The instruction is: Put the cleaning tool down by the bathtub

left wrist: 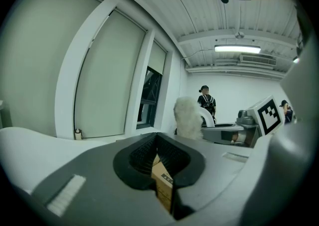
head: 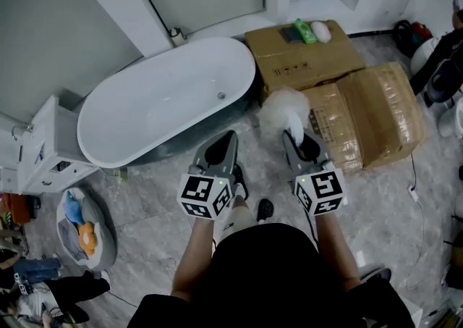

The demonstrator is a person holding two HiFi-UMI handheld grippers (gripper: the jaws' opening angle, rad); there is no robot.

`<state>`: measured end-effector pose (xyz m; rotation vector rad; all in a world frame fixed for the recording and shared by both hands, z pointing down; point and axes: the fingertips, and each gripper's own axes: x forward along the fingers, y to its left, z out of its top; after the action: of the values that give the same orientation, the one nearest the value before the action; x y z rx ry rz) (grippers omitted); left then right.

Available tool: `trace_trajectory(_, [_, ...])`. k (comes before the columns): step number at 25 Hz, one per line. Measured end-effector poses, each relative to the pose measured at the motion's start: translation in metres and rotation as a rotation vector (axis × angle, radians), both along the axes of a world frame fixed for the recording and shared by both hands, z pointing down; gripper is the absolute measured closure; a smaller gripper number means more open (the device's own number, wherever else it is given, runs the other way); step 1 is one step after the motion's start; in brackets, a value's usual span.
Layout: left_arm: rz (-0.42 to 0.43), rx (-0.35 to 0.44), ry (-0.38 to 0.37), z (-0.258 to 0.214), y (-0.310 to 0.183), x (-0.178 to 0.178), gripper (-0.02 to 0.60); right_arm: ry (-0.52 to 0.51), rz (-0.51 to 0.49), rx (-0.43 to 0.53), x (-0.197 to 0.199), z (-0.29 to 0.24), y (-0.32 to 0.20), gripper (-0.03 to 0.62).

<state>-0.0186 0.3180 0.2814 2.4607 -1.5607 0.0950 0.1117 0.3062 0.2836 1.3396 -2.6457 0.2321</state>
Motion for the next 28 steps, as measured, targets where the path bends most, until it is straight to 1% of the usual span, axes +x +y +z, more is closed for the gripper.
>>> trace_trajectory(5, [0.019, -0.003, 0.010, 0.002, -0.019, -0.007, 0.583, 0.009, 0.014, -0.008, -0.007, 0.001, -0.015, 0.503])
trace_trajectory(10, [0.041, -0.003, -0.024, 0.007, -0.050, -0.017, 0.583, 0.018, 0.024, -0.010, -0.022, 0.001, -0.044, 0.503])
trace_trajectory(18, [0.068, -0.010, -0.009, 0.005, -0.117, -0.043, 0.583, 0.015, 0.043, -0.013, -0.052, -0.004, -0.107, 0.503])
trace_trajectory(24, [0.086, 0.003, 0.001, -0.002, -0.167, -0.065, 0.583, 0.020, 0.061, -0.009, -0.073, -0.010, -0.153, 0.503])
trace_trajectory(28, [0.108, 0.004, 0.002, -0.005, -0.191, -0.080, 0.583, 0.026, 0.084, -0.006, -0.090, -0.013, -0.178, 0.503])
